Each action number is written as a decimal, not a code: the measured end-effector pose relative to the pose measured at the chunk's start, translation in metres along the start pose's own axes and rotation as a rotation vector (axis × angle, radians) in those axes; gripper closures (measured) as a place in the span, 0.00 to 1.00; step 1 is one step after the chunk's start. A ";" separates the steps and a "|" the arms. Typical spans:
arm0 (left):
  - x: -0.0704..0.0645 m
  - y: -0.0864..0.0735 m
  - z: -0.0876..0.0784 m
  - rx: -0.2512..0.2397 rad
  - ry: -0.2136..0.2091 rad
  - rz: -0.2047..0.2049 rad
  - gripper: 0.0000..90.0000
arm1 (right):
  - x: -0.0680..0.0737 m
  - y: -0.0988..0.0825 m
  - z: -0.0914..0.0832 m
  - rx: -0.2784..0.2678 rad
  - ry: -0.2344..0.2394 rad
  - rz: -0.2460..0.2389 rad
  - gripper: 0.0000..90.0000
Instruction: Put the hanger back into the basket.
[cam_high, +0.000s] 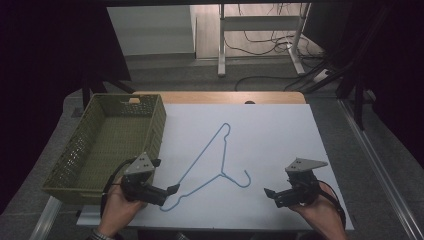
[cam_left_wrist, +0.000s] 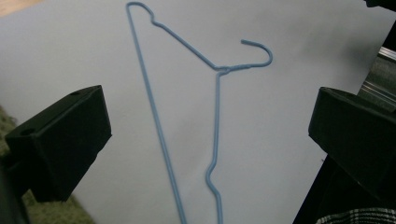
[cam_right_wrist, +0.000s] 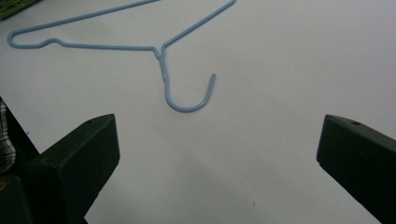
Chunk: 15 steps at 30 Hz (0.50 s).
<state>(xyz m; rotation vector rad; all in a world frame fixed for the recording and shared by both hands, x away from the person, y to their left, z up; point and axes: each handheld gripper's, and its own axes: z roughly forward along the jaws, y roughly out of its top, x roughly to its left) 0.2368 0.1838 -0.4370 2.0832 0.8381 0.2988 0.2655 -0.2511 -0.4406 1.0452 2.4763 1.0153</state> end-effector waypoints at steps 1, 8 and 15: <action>-0.001 0.001 0.003 0.001 -0.011 0.003 0.00 | 0.000 0.001 0.001 0.000 0.003 0.000 0.00; -0.003 0.007 0.022 0.021 -0.044 0.003 0.00 | 0.003 0.007 0.007 -0.012 0.053 -0.016 0.00; -0.003 0.009 0.039 0.043 -0.061 0.005 0.00 | 0.008 0.016 0.016 -0.028 0.091 -0.026 0.00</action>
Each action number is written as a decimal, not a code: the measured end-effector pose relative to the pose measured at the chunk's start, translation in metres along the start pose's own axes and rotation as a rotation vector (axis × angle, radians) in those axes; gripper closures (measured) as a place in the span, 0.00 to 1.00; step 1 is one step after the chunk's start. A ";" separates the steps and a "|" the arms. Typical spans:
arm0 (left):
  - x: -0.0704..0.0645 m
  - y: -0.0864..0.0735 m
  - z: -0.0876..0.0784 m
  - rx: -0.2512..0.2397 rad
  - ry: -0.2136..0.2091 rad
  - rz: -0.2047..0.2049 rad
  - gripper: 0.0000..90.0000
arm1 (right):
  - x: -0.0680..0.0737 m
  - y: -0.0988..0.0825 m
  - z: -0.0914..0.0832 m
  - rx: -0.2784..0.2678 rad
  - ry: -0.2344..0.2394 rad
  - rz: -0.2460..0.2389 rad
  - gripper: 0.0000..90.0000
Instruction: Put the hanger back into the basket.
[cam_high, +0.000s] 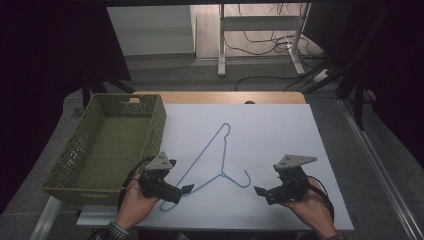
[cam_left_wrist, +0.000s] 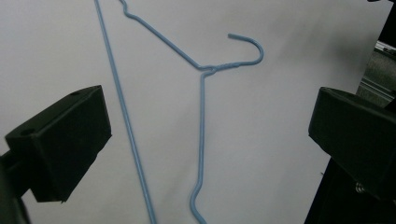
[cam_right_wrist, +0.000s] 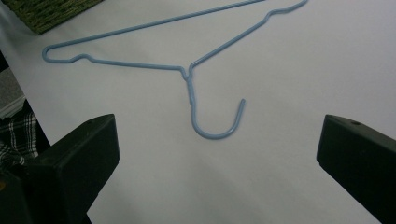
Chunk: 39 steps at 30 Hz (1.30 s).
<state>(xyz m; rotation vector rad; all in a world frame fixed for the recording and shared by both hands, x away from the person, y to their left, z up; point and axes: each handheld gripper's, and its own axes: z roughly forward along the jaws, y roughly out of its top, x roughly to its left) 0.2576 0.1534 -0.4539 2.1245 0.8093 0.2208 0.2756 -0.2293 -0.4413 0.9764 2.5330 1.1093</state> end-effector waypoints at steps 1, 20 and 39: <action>0.000 0.000 0.000 0.000 0.000 0.000 0.00 | 0.001 0.001 0.002 0.003 0.000 -0.002 0.00; 0.007 0.002 0.039 0.054 -0.023 -0.006 0.00 | 0.005 0.018 0.043 0.034 0.065 -0.015 0.00; 0.006 0.005 0.068 0.074 -0.013 0.014 0.00 | 0.005 0.022 0.092 0.119 0.035 -0.060 0.46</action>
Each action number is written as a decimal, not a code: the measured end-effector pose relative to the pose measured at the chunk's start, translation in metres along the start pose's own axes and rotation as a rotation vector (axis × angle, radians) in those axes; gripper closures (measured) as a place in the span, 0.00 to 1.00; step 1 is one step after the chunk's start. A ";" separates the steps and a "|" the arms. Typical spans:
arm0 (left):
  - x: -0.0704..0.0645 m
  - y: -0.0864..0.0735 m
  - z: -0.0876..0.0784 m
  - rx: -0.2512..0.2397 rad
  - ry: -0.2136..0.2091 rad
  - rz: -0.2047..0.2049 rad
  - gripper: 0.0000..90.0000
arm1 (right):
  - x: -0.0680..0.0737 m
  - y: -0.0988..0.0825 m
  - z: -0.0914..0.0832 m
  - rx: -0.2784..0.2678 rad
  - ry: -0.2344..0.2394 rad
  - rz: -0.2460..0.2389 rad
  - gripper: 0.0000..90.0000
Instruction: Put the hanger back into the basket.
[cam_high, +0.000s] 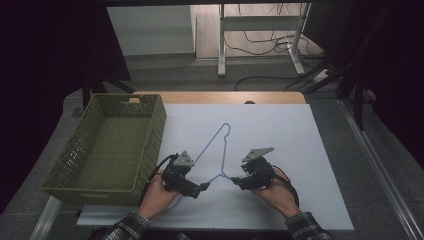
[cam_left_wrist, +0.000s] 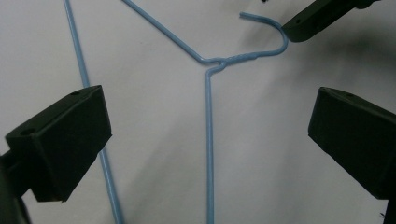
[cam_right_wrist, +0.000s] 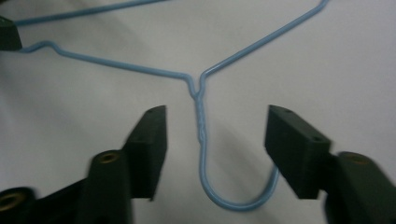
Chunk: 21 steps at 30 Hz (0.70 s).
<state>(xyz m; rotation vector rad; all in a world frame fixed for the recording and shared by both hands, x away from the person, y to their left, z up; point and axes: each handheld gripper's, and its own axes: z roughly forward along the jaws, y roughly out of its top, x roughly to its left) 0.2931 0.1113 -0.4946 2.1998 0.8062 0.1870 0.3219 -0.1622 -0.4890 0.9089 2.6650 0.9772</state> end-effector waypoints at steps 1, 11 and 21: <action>0.000 0.000 0.001 0.006 0.005 0.011 0.00 | 0.001 0.000 0.002 0.007 0.005 -0.007 0.51; -0.003 0.000 0.006 0.032 -0.031 0.022 0.00 | 0.006 0.000 0.023 0.073 -0.008 -0.076 0.82; -0.003 -0.001 0.009 0.075 -0.020 0.031 0.10 | 0.009 0.001 0.029 0.124 -0.018 -0.092 0.96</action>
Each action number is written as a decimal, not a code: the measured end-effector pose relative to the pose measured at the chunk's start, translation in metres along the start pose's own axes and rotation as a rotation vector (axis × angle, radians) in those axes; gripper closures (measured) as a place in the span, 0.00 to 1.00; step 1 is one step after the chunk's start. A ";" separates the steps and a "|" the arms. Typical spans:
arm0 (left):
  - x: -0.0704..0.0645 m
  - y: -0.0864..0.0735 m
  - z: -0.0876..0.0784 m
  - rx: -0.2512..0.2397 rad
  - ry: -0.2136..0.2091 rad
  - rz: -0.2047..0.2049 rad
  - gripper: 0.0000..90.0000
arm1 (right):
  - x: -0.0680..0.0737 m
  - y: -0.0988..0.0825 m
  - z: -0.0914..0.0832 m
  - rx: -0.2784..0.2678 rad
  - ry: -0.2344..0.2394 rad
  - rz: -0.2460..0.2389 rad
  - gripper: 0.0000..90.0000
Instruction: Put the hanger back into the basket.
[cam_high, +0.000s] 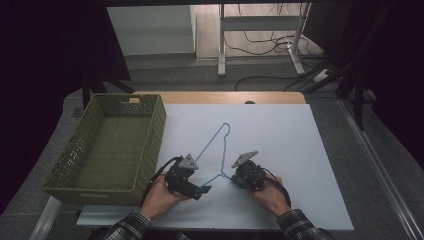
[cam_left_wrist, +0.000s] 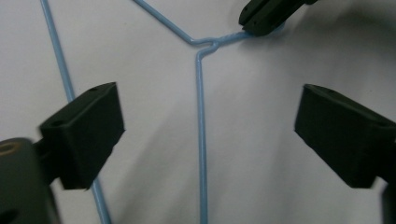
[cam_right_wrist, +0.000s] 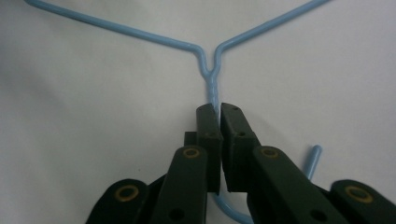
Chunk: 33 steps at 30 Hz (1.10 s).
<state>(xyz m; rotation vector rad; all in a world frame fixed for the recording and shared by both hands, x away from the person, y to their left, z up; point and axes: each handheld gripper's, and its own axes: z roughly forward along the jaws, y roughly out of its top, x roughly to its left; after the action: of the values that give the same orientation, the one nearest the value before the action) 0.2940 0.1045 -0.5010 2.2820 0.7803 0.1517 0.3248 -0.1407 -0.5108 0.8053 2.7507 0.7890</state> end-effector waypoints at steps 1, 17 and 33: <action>0.000 0.000 0.000 0.001 -0.003 -0.006 0.14 | 0.000 0.001 -0.002 -0.008 -0.001 -0.004 0.96; 0.013 0.012 0.028 0.113 -0.098 -0.048 0.75 | 0.008 0.012 -0.021 -0.059 -0.008 -0.016 0.96; 0.019 0.016 0.035 0.149 -0.114 -0.087 0.95 | 0.011 0.014 -0.025 -0.066 -0.009 -0.021 0.96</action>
<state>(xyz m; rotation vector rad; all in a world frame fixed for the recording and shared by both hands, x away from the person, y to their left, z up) 0.3287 0.0855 -0.5187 2.3673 0.8545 -0.0792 0.3146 -0.1358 -0.4822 0.7645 2.7048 0.8654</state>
